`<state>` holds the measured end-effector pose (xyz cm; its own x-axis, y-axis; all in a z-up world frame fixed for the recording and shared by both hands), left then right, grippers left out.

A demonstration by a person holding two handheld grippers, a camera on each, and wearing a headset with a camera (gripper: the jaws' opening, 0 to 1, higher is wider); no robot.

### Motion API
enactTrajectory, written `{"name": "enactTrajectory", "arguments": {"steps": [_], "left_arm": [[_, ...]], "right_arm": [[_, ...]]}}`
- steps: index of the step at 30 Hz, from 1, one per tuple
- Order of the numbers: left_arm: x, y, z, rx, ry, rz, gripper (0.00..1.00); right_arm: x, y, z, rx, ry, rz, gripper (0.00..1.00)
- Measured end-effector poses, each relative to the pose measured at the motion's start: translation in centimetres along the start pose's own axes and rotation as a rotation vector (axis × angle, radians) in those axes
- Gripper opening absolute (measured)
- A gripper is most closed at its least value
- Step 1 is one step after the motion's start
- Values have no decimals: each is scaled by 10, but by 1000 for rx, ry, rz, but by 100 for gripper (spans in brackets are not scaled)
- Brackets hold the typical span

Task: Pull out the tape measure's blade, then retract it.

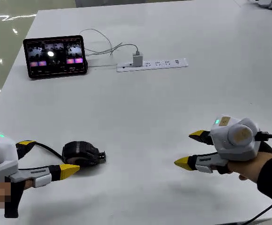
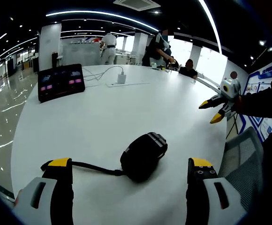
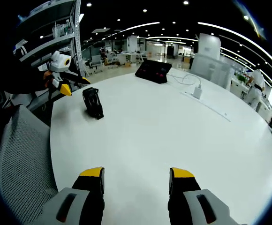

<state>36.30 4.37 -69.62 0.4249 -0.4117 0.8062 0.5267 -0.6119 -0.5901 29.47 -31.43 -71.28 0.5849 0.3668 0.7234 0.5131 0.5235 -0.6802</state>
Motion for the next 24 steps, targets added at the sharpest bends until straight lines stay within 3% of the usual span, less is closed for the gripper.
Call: {"name": "enactTrajectory", "arguments": {"steps": [4, 7, 9, 10, 12, 16, 24], "left_arm": [[-3, -6, 1, 4, 31, 20, 99], [-4, -12, -2, -17, 41, 24, 99], [-5, -15, 0, -4, 54, 11, 99], [-6, -16, -3, -34, 31, 9, 99], [-10, -17, -1, -29, 42, 24, 99], [-10, -21, 3, -23, 39, 11, 99], [-13, -32, 4, -34, 61, 29, 99]], "right_arm": [[-21, -16, -8, -30, -46, 10, 57], [-37, -30, -19, -66, 16, 5, 58], [-41, -38, -20, -86, -1, 5, 57], [-44, -44, -21, -97, -6, 8, 57], [-53, -50, -30, -109, 13, 12, 59], [-57, -64, -31, -115, 34, 3, 65], [-73, -84, -40, -130, 114, 5, 80]]}}
Point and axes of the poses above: the centre of the closed fingertips' face, and the gripper's own axes: y roughly forward along the fingers, z roughly to its left, x roughly out of its top, the point moved 3 cm from there along -y, roughly backward along the fingers, and after that the axes turned 8 degrees about y, right-handed, at the moved point
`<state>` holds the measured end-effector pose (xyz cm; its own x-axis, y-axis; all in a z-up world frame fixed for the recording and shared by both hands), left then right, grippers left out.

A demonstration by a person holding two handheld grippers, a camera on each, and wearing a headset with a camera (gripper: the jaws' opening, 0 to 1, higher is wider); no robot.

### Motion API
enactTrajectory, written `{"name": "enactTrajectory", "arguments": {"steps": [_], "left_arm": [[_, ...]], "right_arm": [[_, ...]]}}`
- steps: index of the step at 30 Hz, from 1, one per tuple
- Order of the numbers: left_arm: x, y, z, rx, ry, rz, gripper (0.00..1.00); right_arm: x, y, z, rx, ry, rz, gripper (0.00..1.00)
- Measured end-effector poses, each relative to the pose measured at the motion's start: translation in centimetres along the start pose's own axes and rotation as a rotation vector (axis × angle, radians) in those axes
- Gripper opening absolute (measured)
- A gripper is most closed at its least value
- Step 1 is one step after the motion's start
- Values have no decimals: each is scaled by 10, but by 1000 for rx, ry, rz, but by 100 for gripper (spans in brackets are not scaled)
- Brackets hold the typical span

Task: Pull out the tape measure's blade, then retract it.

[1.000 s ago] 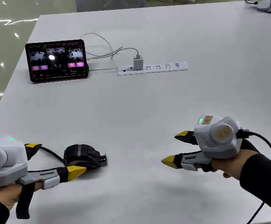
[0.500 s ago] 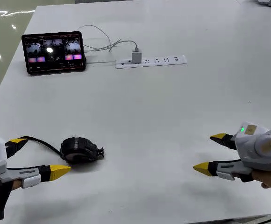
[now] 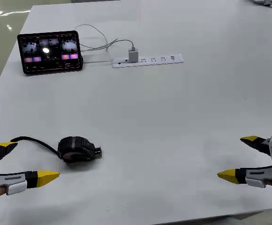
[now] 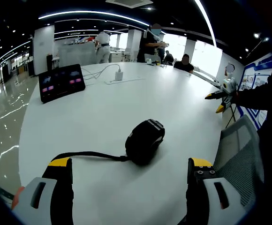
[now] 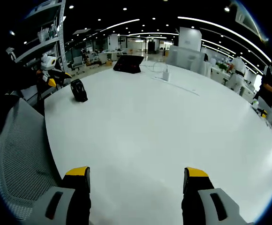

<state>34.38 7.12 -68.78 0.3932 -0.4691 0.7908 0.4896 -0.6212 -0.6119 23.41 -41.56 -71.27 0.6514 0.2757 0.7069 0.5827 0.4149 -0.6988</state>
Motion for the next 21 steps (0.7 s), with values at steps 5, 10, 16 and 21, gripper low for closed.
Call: {"name": "enactTrajectory", "arguments": {"steps": [5, 10, 16, 21], "left_arm": [[-5, -5, 0, -9, -22, 12, 99], [-6, -5, 0, -4, -34, 9, 99], [-6, -6, -1, -11, -39, 9, 99], [-7, -8, 1, -13, -75, 5, 99]], "right_arm": [[-5, -8, -8, -8, 39, -12, 91], [-14, -10, -9, -24, 26, 4, 97], [-21, -15, -13, -31, 56, 1, 99], [-20, -19, -17, -37, 58, -7, 99]]}}
Point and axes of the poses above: the centre of the closed fingertips' face, and the gripper's own axes: y roughly forward along the fingers, z roughly to its left, x roughly out of its top, the point moved 3 cm from there along -y, roughly backward along the fingers, and after that the axes turned 8 degrees about y, right-handed, at the moved point
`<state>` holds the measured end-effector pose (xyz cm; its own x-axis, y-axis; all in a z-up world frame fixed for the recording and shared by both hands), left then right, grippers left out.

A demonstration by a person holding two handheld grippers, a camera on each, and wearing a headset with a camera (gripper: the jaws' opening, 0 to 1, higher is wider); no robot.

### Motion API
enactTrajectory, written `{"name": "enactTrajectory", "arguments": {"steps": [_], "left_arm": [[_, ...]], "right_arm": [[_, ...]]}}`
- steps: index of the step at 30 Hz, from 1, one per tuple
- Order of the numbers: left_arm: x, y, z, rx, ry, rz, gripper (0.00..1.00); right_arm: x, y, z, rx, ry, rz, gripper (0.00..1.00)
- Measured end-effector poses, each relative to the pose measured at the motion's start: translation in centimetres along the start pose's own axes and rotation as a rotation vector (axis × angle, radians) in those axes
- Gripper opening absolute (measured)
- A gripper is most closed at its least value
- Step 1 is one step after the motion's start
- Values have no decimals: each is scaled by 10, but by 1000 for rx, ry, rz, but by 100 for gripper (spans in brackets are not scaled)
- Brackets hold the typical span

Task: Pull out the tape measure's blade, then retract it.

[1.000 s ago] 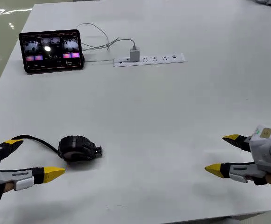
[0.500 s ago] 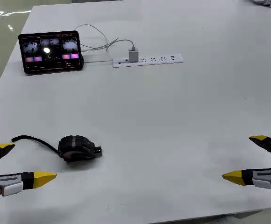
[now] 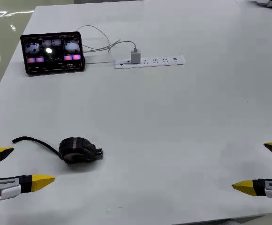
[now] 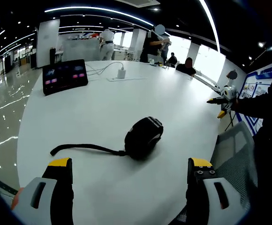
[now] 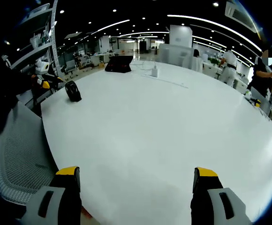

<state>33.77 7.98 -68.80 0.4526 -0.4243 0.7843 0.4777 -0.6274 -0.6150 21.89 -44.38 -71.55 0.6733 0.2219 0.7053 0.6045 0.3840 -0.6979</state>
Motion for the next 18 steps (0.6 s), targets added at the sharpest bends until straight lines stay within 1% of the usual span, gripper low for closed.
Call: {"name": "enactTrajectory", "arguments": {"steps": [2, 3, 6, 9, 14, 16, 18], "left_arm": [[0, 0, 0, 2, 19, 1, 98], [0, 0, -1, 0, 17, 1, 97], [1, 0, 2, 20, 34, -10, 99], [0, -1, 3, 26, 32, -7, 99], [-2, -4, 2, 4, 7, 5, 99], [-2, -5, 1, -1, 6, 8, 99], [-3, -5, -1, -19, -12, 13, 99]], "right_arm": [[0, 0, -1, 2, 0, 3, 99], [0, 0, -1, 3, -2, 4, 99], [1, -1, -2, 0, -6, 4, 99], [1, -1, -3, -3, -6, 8, 99], [2, -1, -3, -4, -6, 11, 99], [1, -1, -3, -4, -1, 11, 99], [0, 0, -3, -4, 0, 13, 99]]}}
Point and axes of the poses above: the centre of the closed fingertips' face, and the gripper's own axes: y roughly forward along the fingers, z roughly to its left, x roughly out of its top, the point moved 3 cm from there along -y, roughly backward along the fingers, and after that the axes turned 8 degrees about y, right-handed, at the moved point
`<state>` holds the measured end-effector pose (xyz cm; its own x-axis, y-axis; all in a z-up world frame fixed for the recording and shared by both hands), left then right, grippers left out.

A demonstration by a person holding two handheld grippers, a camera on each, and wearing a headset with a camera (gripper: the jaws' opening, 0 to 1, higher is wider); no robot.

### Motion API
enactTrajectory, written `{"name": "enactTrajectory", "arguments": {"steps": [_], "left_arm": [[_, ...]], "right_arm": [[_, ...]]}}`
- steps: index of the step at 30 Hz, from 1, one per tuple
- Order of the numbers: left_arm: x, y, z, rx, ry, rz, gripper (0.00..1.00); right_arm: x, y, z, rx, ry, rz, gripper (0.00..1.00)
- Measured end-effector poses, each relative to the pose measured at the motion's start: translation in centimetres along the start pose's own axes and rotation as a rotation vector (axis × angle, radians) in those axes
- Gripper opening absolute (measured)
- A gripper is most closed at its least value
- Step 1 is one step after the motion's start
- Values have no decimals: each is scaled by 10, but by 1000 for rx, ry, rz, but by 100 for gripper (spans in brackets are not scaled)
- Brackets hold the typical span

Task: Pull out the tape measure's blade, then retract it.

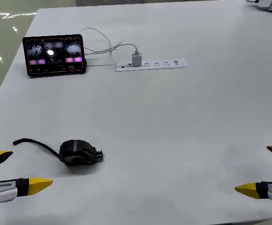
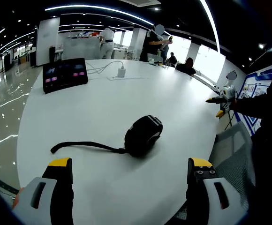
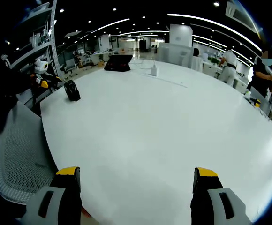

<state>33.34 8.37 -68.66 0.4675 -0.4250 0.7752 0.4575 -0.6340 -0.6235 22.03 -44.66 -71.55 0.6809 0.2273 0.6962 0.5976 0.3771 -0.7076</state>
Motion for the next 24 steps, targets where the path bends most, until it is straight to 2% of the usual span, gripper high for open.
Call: {"name": "enactTrajectory", "arguments": {"steps": [7, 11, 12, 13, 17, 24], "left_arm": [[-2, -2, 3, 10, 15, -2, 99], [-6, -3, -2, -25, 7, 19, 99], [-6, -4, 1, 5, 30, 13, 99], [-7, -4, -1, -9, 17, 21, 99], [-8, -6, 3, 6, 26, 17, 99], [-8, -9, 6, 4, 34, 23, 99]], "right_arm": [[1, 0, 2, 4, -2, -2, 99], [5, -1, 3, 7, -9, -5, 99], [6, -2, 2, 7, -9, -5, 99], [6, -2, 2, 8, -8, -7, 99], [9, -2, 2, 8, -11, -10, 99], [13, -5, -1, 4, -25, -11, 99]]}}
Point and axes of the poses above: the centre of the closed fingertips' face, and the gripper's own axes: y roughly forward along the fingers, z roughly to its left, x roughly out of its top, the point moved 3 cm from there along -y, roughly backward along the fingers, and after that the axes turned 8 degrees about y, right-handed, at the moved point
